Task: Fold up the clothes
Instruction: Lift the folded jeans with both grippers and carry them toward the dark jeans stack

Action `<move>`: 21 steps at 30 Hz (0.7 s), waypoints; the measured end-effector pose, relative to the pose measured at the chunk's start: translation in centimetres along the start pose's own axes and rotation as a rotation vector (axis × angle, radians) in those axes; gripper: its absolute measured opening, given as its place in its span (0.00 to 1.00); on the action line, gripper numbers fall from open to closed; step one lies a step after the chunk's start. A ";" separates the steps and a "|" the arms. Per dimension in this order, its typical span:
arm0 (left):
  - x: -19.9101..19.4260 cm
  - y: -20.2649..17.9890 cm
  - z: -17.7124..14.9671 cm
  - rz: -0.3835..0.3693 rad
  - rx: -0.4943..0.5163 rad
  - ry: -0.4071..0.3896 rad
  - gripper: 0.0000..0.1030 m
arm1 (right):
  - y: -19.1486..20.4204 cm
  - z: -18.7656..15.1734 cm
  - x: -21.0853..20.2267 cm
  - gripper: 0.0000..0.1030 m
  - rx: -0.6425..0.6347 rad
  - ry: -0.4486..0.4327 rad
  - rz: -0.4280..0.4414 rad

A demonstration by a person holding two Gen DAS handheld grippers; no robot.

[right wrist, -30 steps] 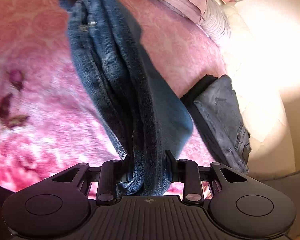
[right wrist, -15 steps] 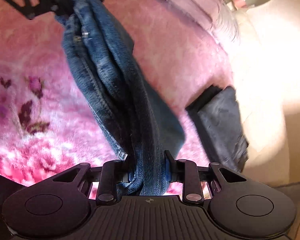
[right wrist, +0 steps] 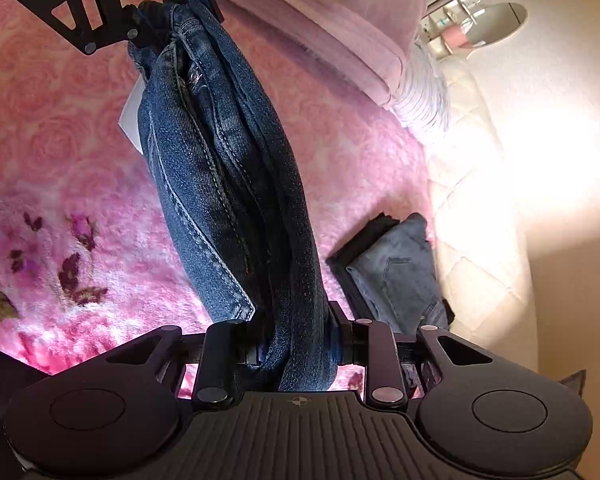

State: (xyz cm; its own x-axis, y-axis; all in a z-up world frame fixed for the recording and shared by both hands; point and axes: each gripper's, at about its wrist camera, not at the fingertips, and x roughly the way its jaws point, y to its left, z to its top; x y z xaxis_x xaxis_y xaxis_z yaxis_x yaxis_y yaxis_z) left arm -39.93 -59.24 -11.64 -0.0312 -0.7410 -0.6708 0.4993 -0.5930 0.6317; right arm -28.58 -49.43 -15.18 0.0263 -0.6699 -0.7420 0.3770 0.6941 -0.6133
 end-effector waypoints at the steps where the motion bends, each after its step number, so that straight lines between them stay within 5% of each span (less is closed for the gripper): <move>1: -0.3 -0.1 -0.1 0.000 -0.002 0.000 0.34 | 0.1 0.0 -0.3 0.26 -0.002 -0.002 -0.002; 21: -3.7 -2.3 -0.8 0.013 -0.012 -0.008 0.34 | 2.6 -0.6 -3.9 0.26 -0.024 0.004 -0.031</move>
State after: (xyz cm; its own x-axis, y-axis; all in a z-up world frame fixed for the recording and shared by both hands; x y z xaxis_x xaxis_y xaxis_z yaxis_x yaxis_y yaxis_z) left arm -40.29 -54.93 -10.92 -0.0315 -0.7513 -0.6592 0.5097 -0.5794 0.6361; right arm -28.25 -44.81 -14.05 0.0111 -0.6902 -0.7236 0.3549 0.6792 -0.6425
